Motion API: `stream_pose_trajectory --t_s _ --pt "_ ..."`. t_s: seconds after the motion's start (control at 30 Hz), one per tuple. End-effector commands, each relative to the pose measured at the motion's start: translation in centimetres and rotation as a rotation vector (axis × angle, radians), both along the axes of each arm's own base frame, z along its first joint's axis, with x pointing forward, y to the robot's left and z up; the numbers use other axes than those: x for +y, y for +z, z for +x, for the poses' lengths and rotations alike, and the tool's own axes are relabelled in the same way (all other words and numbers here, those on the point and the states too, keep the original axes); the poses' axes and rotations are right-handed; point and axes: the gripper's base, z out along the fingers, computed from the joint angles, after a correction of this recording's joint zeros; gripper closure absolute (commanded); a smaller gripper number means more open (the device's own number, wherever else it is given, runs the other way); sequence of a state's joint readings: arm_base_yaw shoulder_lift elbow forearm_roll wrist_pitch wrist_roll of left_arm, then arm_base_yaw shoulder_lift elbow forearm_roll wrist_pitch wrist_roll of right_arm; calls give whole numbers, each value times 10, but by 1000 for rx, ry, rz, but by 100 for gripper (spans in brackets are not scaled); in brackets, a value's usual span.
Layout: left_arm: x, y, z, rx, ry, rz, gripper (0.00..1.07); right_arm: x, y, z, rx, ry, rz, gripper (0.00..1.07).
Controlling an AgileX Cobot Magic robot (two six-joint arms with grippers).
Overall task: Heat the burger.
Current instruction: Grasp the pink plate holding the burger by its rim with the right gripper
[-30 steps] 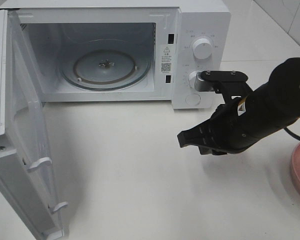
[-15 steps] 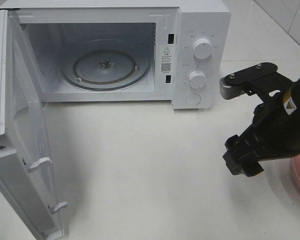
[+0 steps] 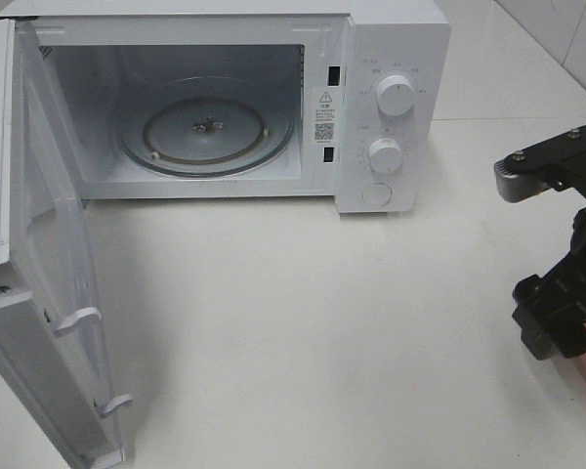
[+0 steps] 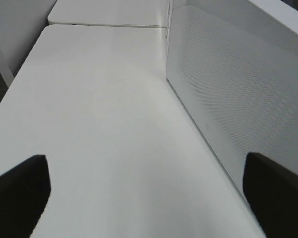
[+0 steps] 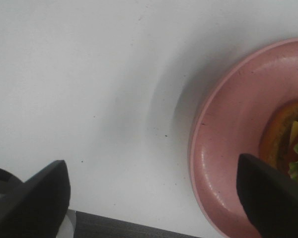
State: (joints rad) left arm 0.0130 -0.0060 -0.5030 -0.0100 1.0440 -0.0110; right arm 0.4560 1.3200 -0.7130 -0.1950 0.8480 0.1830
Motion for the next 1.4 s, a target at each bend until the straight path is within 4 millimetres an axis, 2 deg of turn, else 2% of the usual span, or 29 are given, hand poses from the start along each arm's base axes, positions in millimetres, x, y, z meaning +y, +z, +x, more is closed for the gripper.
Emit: stream_pose_trajectory --t_s 0.03,0.07,0.2,0.33,0.6,0.73,0.8,1.07,1.4 --pt "0 0 -2 -23 -4 -1 9 -9 1 4 -8 -22 -14 21" --pt "0 0 -2 -23 -4 -1 9 -16 1 7 -15 -49 -21 21" --pt "0 0 -2 -23 -4 -1 9 -25 -1 10 -35 -80 -21 22" --pt "0 0 -2 -23 -4 -1 9 -38 -10 11 -56 -141 0 23" --pt "0 0 -2 -23 -4 -1 9 -52 -12 16 -93 -209 17 25" --pt "0 0 -2 -23 -4 -1 9 -55 -17 17 -83 -226 17 26" --pt "0 0 -2 -23 -4 -1 9 -55 -27 18 -45 -230 10 26" --pt "0 0 -2 -23 -4 -1 9 -54 -42 24 -2 -228 3 27" --pt "0 0 -2 -23 -4 -1 9 -52 -71 33 81 -217 -17 29"
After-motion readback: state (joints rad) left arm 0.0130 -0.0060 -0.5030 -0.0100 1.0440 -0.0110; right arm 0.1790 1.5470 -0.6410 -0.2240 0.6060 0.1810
